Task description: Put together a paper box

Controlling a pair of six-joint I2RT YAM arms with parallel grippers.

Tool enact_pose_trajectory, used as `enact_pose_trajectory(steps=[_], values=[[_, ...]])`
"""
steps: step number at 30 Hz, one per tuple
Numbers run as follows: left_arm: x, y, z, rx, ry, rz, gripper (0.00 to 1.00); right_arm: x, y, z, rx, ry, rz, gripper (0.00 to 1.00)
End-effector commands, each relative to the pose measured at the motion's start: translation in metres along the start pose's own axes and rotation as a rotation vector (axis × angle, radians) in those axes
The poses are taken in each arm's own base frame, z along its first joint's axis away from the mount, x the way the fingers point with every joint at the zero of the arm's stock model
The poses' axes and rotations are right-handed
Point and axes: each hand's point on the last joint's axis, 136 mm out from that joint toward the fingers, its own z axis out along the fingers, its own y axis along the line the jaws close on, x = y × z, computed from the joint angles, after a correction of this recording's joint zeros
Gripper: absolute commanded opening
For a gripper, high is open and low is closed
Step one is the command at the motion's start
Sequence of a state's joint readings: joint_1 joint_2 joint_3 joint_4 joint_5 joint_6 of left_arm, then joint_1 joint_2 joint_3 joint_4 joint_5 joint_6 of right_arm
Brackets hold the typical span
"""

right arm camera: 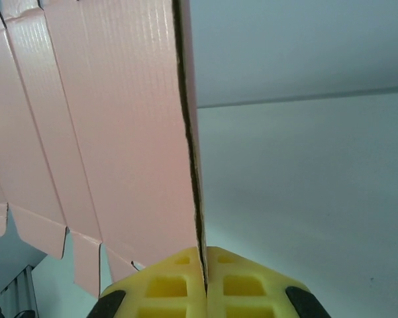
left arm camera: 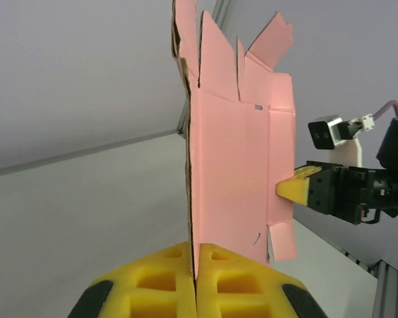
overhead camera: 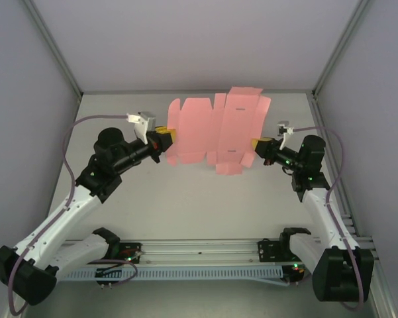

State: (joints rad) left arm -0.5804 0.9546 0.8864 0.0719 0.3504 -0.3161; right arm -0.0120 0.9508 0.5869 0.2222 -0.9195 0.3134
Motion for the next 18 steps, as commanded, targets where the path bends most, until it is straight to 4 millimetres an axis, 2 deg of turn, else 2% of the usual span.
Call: enact_pose_trajectory(steps=[1, 2, 5, 6, 9, 12, 16, 18], values=[[0.010, 0.021, 0.003, -0.094, 0.008, -0.039, 0.08, 0.002, -0.005, -0.001, 0.036, 0.015, 0.008, 0.00], [0.018, 0.031, 0.004, -0.144, 0.034, -0.057, 0.40, 0.007, -0.005, 0.000, 0.032, 0.034, 0.007, 0.00], [0.044, 0.066, 0.000, -0.334, 0.122, -0.100, 0.88, 0.029, -0.008, 0.005, 0.068, 0.106, 0.029, 0.00], [0.052, 0.078, -0.003, -0.401, 0.149, -0.110, 0.98, 0.041, -0.010, 0.008, 0.081, 0.137, 0.041, 0.00], [0.071, 0.105, -0.017, -0.562, 0.212, -0.128, 1.00, 0.078, -0.012, 0.019, 0.118, 0.215, 0.075, 0.00], [0.086, 0.121, -0.028, -0.655, 0.253, -0.140, 1.00, 0.107, -0.021, 0.025, 0.196, 0.267, 0.114, 0.00], [0.101, 0.130, -0.029, -0.682, 0.298, -0.154, 1.00, 0.131, -0.046, 0.021, 0.338, 0.323, 0.191, 0.00], [0.105, 0.132, -0.028, -0.689, 0.310, -0.156, 1.00, 0.136, -0.056, 0.018, 0.405, 0.350, 0.190, 0.00]])
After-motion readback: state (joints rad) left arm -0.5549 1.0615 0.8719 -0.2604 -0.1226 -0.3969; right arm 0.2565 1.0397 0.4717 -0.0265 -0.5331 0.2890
